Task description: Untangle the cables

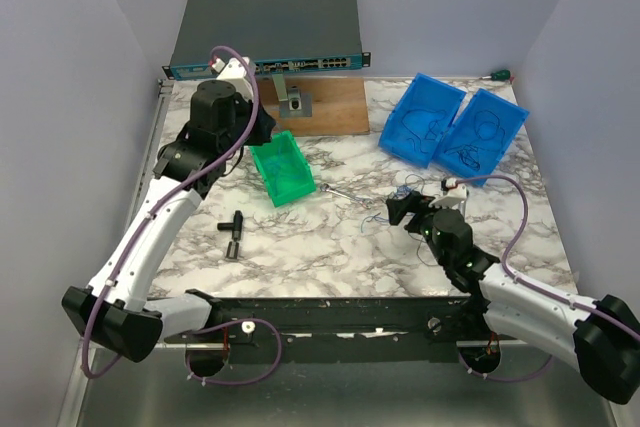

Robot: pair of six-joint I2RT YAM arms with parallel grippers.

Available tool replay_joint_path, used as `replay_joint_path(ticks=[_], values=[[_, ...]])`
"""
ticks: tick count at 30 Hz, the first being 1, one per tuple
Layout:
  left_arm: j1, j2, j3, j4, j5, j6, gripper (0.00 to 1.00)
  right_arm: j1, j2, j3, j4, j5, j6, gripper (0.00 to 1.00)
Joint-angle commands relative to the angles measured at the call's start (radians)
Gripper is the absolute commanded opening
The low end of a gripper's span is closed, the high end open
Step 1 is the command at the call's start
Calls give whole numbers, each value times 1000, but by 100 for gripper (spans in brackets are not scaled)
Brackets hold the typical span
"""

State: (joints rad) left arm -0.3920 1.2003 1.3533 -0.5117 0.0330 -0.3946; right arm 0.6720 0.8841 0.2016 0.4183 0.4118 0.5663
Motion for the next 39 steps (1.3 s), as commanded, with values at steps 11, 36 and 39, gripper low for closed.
replay_joint_path(ticks=[11, 36, 39], values=[[38, 201, -119, 199, -80, 6, 0, -3, -73, -45, 22, -7, -11, 83], [29, 246, -251, 212, 27, -56, 68, -3, 82, 33, -64, 89, 78, 83], [8, 166, -298, 228, 39, -61, 82, -3, 108, 39, -63, 82, 78, 83]])
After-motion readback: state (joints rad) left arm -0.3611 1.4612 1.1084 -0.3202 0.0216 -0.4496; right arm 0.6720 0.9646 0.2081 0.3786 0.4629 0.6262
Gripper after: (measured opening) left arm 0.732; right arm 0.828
